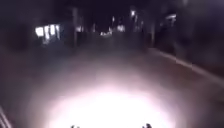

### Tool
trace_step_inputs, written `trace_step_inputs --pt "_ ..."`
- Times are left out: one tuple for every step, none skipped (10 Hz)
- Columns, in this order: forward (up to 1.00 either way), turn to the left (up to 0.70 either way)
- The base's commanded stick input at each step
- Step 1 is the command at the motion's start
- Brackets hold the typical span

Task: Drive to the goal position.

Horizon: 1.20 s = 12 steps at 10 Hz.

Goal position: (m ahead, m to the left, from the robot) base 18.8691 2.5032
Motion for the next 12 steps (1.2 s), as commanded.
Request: trace_step_inputs --pt "0.85 0.0" --pt "0.85 0.0" --pt "0.85 0.0" --pt "0.85 0.0" --pt "0.85 0.0" --pt "0.85 0.0" --pt "0.85 0.0" --pt "0.85 0.0" --pt "0.85 0.0" --pt "0.85 0.0" --pt "0.85 0.0" --pt "0.85 0.0"
